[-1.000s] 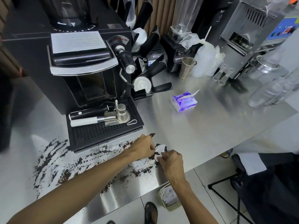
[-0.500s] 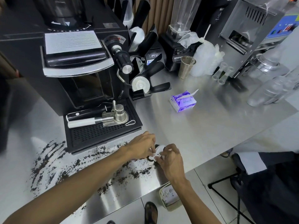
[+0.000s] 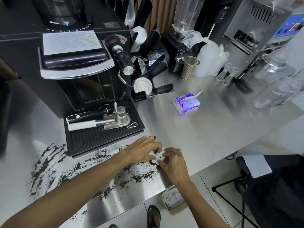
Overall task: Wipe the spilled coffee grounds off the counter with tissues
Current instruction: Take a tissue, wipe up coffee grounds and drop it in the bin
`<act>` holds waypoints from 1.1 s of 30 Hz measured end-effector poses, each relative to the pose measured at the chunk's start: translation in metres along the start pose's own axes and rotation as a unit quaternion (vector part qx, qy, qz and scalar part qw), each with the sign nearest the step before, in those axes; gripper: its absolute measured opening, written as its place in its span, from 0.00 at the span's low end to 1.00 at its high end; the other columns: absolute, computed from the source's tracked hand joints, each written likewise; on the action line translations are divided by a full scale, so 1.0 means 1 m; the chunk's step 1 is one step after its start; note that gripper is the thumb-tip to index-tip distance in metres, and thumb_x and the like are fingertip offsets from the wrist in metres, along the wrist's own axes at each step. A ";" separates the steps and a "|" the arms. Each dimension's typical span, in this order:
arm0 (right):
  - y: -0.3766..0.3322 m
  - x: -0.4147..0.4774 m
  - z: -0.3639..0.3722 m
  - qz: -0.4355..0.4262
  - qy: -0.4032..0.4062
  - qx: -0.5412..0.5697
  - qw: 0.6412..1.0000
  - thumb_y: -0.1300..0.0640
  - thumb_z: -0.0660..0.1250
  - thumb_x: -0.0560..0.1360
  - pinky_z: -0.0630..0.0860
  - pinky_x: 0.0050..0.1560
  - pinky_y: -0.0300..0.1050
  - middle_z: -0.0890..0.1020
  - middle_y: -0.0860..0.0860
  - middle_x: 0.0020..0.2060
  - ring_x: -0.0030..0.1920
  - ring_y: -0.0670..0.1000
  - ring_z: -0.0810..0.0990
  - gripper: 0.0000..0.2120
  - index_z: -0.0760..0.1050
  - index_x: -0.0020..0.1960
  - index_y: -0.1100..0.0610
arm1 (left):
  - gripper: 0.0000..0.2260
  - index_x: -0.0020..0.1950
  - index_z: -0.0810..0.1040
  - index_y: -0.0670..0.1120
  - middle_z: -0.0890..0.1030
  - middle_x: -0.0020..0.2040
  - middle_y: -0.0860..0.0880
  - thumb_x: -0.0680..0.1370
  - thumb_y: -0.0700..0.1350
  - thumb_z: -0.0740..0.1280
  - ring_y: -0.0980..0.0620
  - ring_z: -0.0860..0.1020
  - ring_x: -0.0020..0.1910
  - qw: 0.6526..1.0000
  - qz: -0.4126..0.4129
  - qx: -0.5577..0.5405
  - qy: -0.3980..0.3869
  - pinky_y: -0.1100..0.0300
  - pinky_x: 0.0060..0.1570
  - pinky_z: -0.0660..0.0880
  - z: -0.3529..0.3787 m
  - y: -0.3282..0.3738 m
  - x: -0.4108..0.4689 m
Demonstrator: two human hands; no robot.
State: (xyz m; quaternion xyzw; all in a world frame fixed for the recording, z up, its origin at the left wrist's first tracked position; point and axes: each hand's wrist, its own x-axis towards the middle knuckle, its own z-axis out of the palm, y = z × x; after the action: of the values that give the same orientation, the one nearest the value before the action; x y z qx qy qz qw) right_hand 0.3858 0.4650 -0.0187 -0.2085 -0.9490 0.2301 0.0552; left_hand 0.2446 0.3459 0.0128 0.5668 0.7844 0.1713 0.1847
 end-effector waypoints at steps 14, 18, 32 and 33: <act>0.002 0.004 -0.002 0.018 -0.008 0.089 0.996 0.55 0.74 0.71 0.77 0.48 0.41 0.80 0.50 0.47 0.43 0.47 0.76 0.26 0.69 0.66 0.53 | 0.22 0.66 0.68 0.55 0.79 0.57 0.59 0.75 0.53 0.71 0.59 0.69 0.56 0.998 -0.029 -0.049 0.013 0.60 0.58 0.68 0.013 -0.008 0.002; 0.001 0.007 -0.004 0.022 0.000 0.109 0.994 0.56 0.74 0.72 0.69 0.45 0.27 0.80 0.50 0.47 0.43 0.44 0.75 0.26 0.68 0.67 0.51 | 0.19 0.64 0.68 0.57 0.79 0.54 0.61 0.76 0.52 0.70 0.61 0.69 0.55 0.997 -0.035 -0.058 0.037 0.61 0.59 0.67 0.018 -0.010 0.002; 0.003 0.012 -0.006 -0.017 -0.017 0.108 0.994 0.57 0.76 0.69 0.77 0.40 0.41 0.77 0.49 0.42 0.34 0.45 0.76 0.16 0.81 0.55 0.57 | 0.16 0.64 0.79 0.50 0.78 0.57 0.55 0.77 0.52 0.69 0.57 0.67 0.52 0.998 -0.009 -0.036 0.050 0.57 0.54 0.73 0.026 -0.013 0.008; 0.003 0.013 -0.006 -0.014 -0.019 0.107 0.994 0.57 0.77 0.68 0.77 0.41 0.41 0.77 0.50 0.41 0.34 0.45 0.76 0.16 0.81 0.55 0.57 | 0.16 0.64 0.80 0.50 0.77 0.56 0.55 0.77 0.52 0.69 0.58 0.66 0.52 0.998 -0.007 -0.036 0.052 0.58 0.54 0.73 0.025 -0.013 0.008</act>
State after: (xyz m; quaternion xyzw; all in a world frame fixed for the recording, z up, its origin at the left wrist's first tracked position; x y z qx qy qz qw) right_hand 0.3769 0.4755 -0.0149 -0.1837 -0.9226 0.3334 0.0620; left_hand 0.2438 0.3508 -0.0164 0.5448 0.7902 0.2274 0.1647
